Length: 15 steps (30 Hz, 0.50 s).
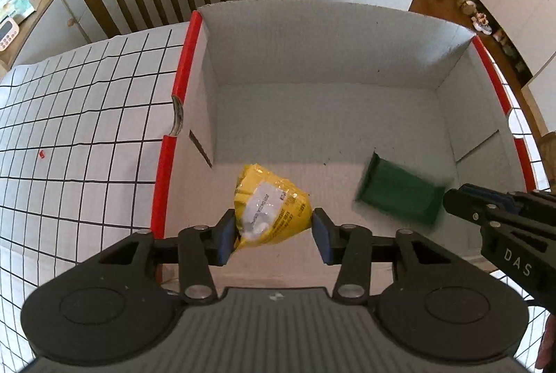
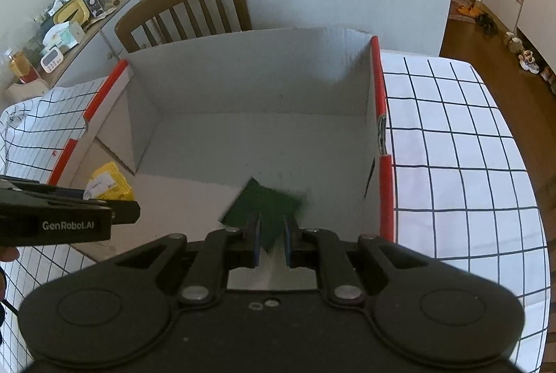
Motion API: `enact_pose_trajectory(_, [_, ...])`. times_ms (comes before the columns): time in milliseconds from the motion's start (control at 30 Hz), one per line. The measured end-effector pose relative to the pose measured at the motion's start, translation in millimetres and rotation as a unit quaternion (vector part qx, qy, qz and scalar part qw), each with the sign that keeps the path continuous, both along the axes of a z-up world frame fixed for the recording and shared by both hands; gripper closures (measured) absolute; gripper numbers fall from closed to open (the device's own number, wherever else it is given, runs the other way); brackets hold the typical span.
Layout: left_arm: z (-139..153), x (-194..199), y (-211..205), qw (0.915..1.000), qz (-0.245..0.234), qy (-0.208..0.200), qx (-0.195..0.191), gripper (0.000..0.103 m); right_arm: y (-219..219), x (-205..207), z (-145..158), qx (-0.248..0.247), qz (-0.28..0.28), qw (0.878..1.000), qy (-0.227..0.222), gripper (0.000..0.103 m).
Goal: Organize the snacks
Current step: 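Carry both packets into the red box and open both tools, then withdraw both tools from the box back to the snack pile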
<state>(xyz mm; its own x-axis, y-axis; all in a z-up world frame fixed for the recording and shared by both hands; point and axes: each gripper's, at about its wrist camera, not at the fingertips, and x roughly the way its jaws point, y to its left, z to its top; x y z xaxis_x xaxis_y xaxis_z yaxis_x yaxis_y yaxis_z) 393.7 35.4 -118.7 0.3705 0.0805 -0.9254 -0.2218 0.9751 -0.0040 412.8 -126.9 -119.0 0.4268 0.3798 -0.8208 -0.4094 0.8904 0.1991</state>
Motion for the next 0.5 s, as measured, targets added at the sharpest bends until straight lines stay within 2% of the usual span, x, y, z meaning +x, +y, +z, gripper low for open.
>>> enact_pose_trajectory(100, [3.9,-3.8,6.8,0.9999,0.007,-0.009,-0.007,0.047,-2.4,-3.7,3.7,0.005,0.0,1.0,-0.005,0.09])
enact_pose_trajectory(267, [19.3,-17.2,9.5,0.9994,0.001,-0.034,-0.01,0.047,-7.5,-15.6,16.9,0.015,0.002,1.0,-0.021,0.089])
enact_pose_trajectory(500, [51.4,-46.5,9.6,0.9969,-0.008,-0.076,-0.016,0.047,-20.4,-43.6,52.0,0.043,0.006,0.997,-0.062,0.084])
